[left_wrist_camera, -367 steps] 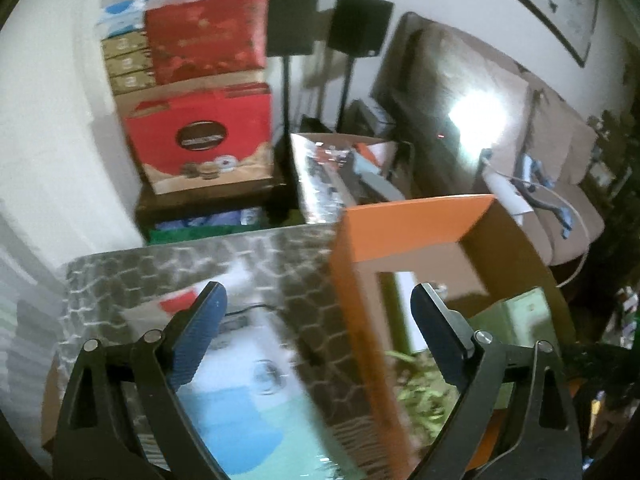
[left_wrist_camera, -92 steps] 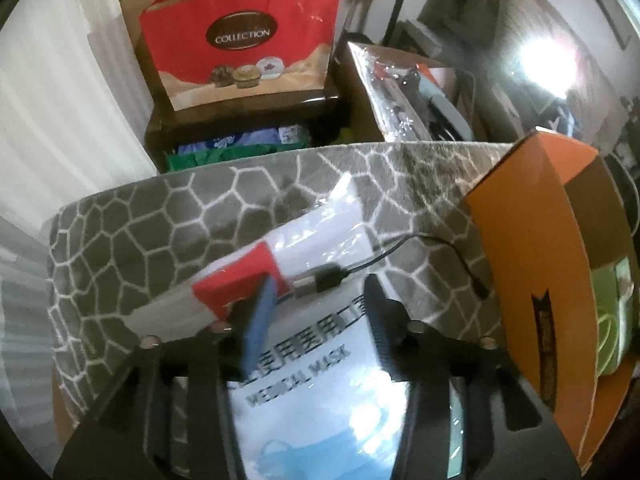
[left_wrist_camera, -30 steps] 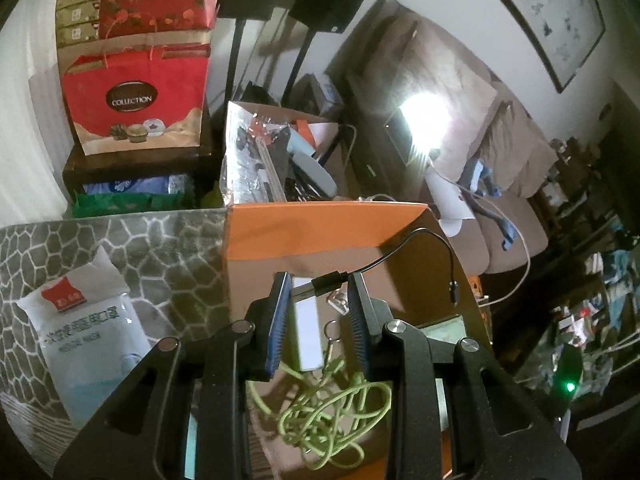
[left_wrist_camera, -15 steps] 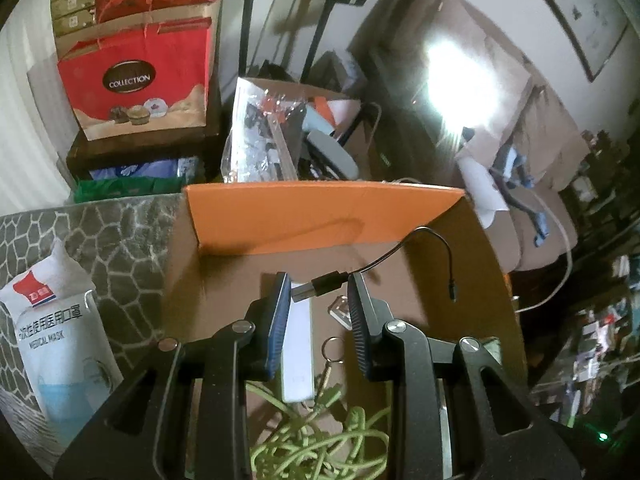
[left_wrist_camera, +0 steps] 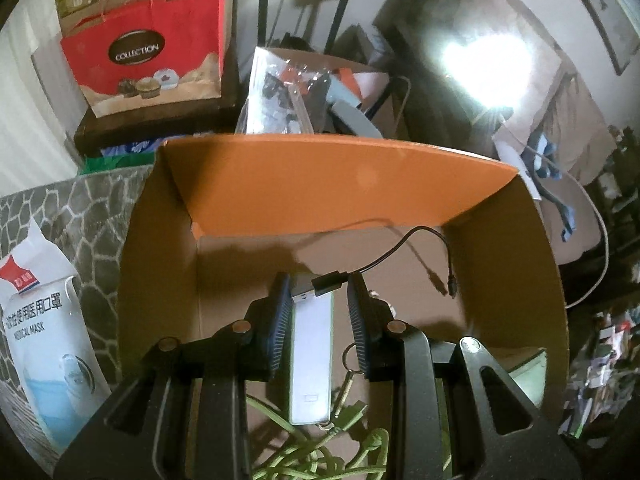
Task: Organize objects
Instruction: 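Open the left gripper to drop the black cable into the box, then move the left gripper back to the medical mask bag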
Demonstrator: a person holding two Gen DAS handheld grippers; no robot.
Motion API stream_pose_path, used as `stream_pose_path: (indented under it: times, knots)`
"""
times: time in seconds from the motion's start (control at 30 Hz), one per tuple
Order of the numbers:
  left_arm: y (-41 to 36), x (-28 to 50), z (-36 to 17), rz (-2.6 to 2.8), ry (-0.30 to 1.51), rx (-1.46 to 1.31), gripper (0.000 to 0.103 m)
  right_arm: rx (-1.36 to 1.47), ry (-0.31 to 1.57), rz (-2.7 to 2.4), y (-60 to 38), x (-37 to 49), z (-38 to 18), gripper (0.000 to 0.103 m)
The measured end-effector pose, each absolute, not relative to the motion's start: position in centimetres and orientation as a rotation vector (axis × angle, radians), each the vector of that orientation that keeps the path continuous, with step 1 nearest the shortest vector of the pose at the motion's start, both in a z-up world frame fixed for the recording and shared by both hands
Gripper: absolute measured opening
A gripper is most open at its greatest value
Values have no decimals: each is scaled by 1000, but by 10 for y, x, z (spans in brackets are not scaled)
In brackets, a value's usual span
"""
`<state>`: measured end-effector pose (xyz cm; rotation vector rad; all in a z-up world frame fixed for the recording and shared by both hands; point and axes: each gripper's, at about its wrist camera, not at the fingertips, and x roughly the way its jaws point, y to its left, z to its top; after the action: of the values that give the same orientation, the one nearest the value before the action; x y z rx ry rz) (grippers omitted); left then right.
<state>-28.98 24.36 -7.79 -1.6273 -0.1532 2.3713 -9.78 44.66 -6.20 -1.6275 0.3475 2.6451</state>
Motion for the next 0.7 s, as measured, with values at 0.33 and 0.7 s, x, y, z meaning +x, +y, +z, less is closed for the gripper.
stream_pose_path:
  times: [0.33, 0.7]
  knots:
    - [243, -289, -77, 2344, -160, -1643, 28, -1637, 336, 2658, 447, -98, -62, 11]
    - [231, -269, -33, 2409, -98, -1479, 71, -1635, 343, 2662, 447, -98, -61, 11]
